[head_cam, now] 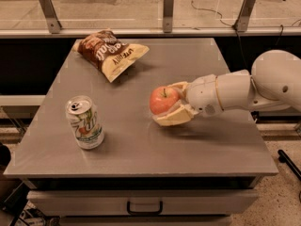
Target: Move apple near 7up can
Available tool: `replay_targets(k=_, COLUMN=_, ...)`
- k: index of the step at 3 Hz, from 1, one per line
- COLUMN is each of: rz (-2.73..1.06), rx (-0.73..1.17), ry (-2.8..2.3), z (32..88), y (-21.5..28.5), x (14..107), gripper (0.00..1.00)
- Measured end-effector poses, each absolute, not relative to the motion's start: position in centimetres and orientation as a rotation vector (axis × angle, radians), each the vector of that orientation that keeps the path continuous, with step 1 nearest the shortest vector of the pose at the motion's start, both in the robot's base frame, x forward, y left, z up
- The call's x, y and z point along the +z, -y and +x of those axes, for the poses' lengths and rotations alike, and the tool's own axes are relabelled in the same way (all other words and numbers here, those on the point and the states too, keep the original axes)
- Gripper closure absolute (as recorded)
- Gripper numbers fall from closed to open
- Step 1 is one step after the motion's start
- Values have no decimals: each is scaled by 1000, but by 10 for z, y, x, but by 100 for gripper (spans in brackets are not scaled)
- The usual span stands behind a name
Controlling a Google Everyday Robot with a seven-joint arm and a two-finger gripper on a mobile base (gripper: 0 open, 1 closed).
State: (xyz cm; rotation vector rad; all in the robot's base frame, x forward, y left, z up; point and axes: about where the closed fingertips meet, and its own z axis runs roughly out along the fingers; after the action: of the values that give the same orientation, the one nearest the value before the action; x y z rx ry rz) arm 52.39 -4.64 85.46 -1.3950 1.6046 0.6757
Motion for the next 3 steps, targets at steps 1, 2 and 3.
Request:
replay_targets(k=1, rz=-1467, rx=743, ry=-1588, z=501, y=26, x=850, gripper=100)
replay_targets(k=2, rz=-1524, rx=811, ry=-1577, z=484, y=0, x=842, gripper=100)
replay_targets(k=3, rz=-1588, rx=867, ry=-1537, z=471, y=-30, x=835, gripper=100)
